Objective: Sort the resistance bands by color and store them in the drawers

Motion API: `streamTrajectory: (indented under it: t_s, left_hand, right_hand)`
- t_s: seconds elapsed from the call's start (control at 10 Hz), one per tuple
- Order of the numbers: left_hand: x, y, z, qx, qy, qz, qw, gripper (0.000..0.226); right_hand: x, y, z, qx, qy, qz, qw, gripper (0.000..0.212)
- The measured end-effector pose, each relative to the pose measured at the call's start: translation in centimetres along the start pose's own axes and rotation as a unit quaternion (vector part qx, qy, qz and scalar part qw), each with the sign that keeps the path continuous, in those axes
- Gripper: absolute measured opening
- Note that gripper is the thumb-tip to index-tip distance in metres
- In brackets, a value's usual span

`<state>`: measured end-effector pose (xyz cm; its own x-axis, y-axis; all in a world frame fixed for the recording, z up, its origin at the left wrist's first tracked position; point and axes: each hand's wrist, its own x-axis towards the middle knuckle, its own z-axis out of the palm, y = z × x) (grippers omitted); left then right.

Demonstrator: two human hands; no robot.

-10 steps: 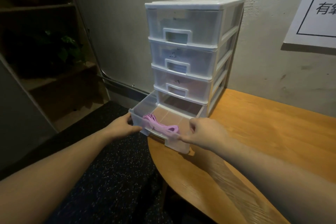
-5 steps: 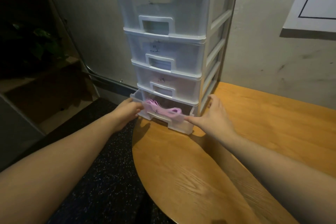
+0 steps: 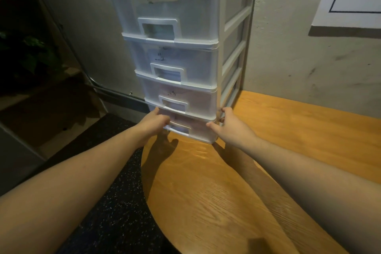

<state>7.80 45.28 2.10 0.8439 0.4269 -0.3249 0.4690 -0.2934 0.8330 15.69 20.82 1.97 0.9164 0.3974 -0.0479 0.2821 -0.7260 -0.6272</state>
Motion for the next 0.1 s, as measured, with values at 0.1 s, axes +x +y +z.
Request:
streamTrajectory:
  t_s: [0.1]
  left_hand:
    - [-0.7,0.22,0.3,0.06,0.003,0.033,0.998,0.064]
  right_hand:
    - [-0.43,0.97,-1.38,-0.024,-0.026,0.009,0.999,0.074]
